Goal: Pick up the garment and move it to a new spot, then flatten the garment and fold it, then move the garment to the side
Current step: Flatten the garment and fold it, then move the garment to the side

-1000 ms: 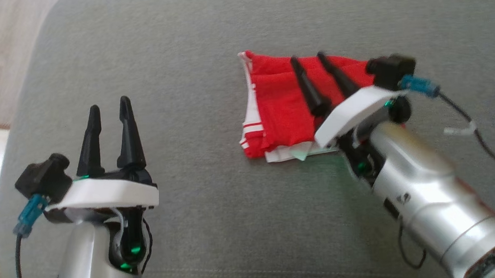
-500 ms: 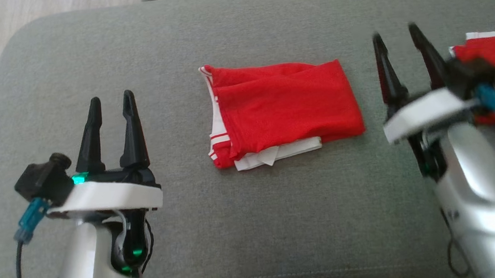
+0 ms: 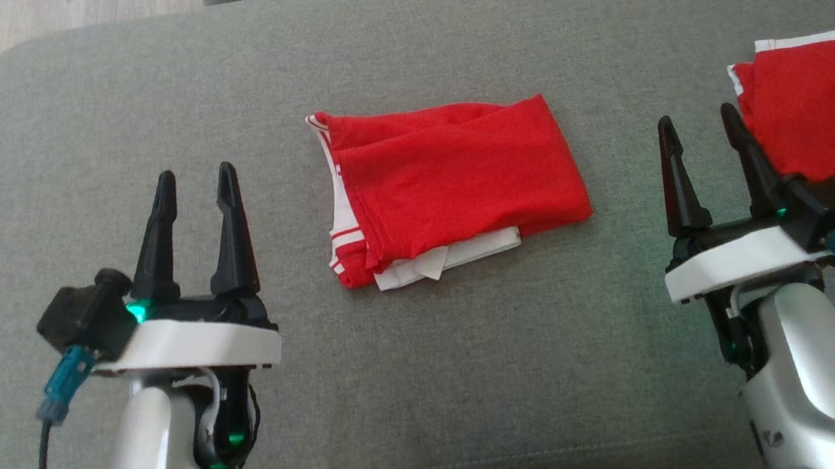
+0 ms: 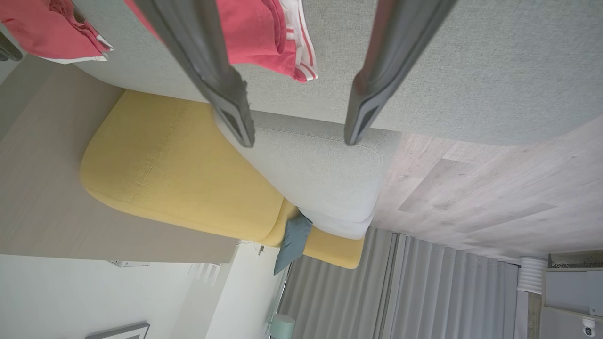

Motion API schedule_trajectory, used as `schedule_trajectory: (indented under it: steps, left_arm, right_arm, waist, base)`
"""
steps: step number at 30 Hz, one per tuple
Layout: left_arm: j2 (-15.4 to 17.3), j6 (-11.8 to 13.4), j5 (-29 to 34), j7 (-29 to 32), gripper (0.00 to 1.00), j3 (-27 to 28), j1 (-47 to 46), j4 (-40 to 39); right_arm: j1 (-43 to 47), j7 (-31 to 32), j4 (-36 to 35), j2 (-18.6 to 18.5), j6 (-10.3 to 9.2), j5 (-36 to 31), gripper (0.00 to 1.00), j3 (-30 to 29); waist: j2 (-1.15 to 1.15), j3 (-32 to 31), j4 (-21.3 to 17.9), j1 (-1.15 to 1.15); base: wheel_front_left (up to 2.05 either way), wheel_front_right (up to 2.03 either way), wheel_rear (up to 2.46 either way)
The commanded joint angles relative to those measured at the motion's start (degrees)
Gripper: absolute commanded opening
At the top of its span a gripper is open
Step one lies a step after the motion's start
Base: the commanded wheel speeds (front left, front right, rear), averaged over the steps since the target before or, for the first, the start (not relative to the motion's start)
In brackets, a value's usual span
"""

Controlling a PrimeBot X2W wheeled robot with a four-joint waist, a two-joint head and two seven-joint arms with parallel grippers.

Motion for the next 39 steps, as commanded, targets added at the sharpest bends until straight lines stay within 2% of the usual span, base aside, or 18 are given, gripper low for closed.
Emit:
schedule_trajectory:
  steps: [1, 7, 13, 22, 32, 39]
  left_arm:
    - [0.9, -0.2, 0.5, -0.3, 1.00, 1.4, -1.2, -2.2]
    - [0.9, -0.7, 1.6, -0.3, 1.00, 0.4, -1.5, -1.7]
    - [0.9, -1.1, 1.8, -0.3, 1.00, -0.7, -2.4, -0.8]
    - [0.9, -1.6, 1.8, -0.3, 1.00, -2.1, -4.0, -0.1]
    - [0.9, -1.2, 1.5, -0.3, 1.00, -2.4, -4.7, 0.0]
    - [0.9, -1.1, 1.3, -0.3, 1.00, -2.3, -5.4, -0.2]
  right_arm:
    - [-0.5, 0.1, -2.8, 0.8, 0.20, 0.3, 1.00, 1.3]
    - [1.1, 0.8, -5.0, 0.8, 0.20, 0.0, 1.00, 3.0]
    - [0.7, 1.2, -3.7, 0.8, 0.20, 1.8, 1.00, 3.3]
    - [-4.4, 3.9, 4.5, 0.8, 0.20, 3.6, 1.00, 1.7]
    - [-8.7, 4.8, 12.3, 0.8, 0.20, 1.5, 1.00, -0.9]
    - [-11.2, 5.5, 16.0, 0.8, 0.20, 3.3, 1.00, 3.2]
  waist:
    - [0.00, 0.2, 0.0, 0.00]
    - [0.00, 2.0, 1.1, 0.00]
    - [0.00, 4.3, 3.1, 0.00]
    - [0.00, 7.1, 6.6, 0.00]
    - [0.00, 8.8, 8.5, 0.00]
    - [0.00, 10.2, 8.1, 0.00]
  base:
    - [0.00, 0.00, 0.00]
    - [0.00, 0.00, 0.00]
    - [0.00, 0.00, 0.00]
    - [0.00, 0.00, 0.00]
    - [0.00, 0.00, 0.00]
    - [0.00, 0.00, 0.00]
